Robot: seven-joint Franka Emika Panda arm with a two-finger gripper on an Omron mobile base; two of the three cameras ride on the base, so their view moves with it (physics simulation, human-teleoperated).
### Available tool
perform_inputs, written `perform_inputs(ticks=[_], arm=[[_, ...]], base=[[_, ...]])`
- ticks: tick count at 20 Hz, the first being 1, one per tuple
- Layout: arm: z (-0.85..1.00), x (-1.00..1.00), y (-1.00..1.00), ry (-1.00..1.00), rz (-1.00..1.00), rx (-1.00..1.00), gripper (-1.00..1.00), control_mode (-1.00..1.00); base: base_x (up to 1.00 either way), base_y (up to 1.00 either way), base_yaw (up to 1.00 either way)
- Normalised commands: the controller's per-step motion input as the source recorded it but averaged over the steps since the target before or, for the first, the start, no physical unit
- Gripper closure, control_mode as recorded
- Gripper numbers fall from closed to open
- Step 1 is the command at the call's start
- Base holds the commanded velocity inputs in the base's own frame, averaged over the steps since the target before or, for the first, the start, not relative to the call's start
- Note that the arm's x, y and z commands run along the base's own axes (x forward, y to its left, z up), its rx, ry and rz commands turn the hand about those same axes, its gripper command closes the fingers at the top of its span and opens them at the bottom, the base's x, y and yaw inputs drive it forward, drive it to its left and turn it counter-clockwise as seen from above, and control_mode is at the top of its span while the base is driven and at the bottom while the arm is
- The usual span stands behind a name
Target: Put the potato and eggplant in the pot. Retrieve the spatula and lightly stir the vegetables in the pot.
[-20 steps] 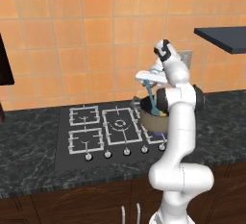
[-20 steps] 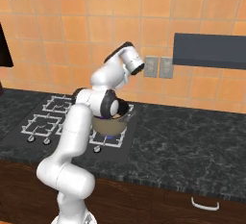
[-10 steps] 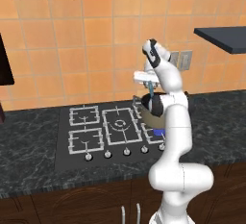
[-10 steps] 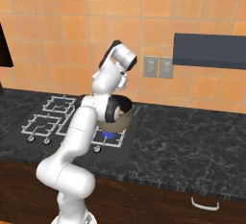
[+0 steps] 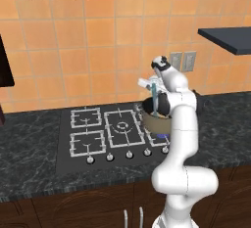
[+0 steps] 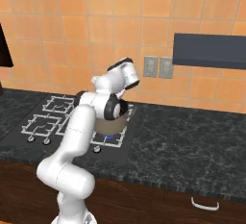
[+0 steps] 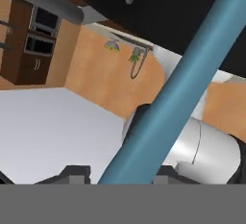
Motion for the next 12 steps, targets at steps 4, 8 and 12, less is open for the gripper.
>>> perform_inputs(ticks=[4,8,12], arm=[[0.11,-0.18,0.0,0.11,0.04,0.26,1.0,-1.0],[0.12,0.0,-0.1,-0.14,0.06,0.04,1.0,-1.0],[0.0,0.0,-0.12,-0.25,0.1,-0.01,1.0,-1.0]], base=[[0.0,0.0,0.0],[0.0,0.0,0.0],[0.0,0.0,0.0]])
